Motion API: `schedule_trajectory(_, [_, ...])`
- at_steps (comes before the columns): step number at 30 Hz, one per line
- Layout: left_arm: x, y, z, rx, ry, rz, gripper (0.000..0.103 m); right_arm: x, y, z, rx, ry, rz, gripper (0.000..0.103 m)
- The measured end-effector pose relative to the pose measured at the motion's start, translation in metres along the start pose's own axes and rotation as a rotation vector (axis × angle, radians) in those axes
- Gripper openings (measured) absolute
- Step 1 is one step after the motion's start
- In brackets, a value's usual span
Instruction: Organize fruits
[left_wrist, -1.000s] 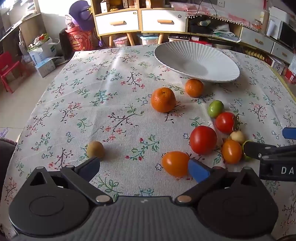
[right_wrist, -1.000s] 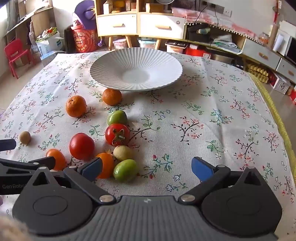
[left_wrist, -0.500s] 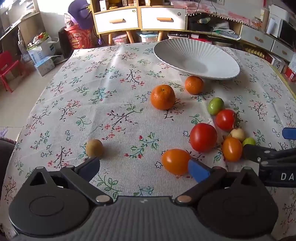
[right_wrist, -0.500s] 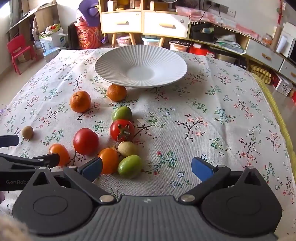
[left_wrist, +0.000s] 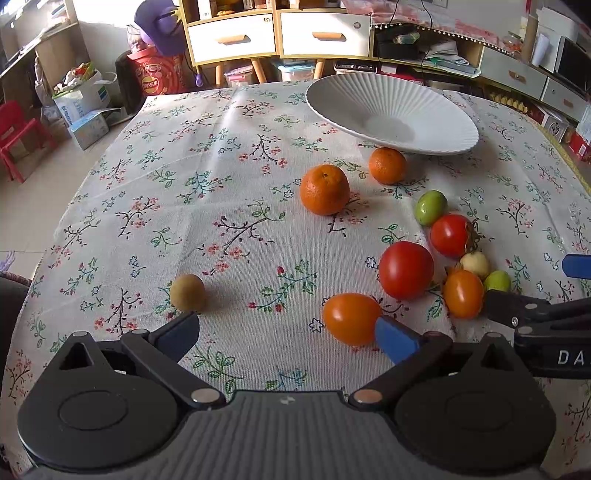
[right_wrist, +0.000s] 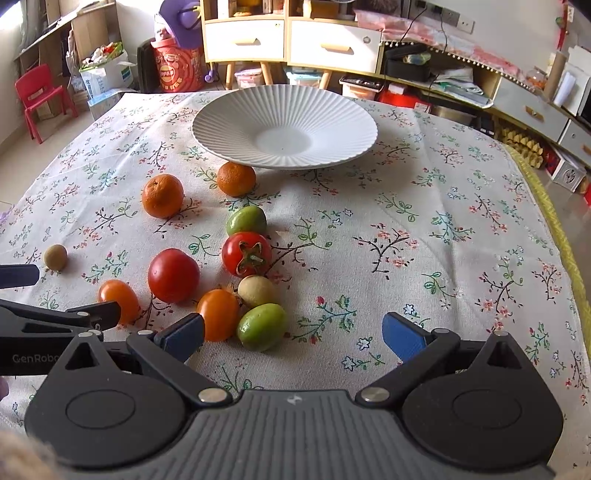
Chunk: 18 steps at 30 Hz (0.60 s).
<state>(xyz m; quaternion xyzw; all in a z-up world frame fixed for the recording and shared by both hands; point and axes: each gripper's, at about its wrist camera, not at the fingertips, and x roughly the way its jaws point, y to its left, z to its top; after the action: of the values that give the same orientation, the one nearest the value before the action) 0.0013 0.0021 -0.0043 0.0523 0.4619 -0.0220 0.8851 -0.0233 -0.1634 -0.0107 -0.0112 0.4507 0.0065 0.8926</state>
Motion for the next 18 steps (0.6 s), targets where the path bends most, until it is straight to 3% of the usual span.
schedule_trajectory(18, [-0.0007,-0.0012,-0.0011,0.007,0.008,-0.006,0.099,-0.0001,0.0007,0.0003,-0.002,0.001,0.000,0.102])
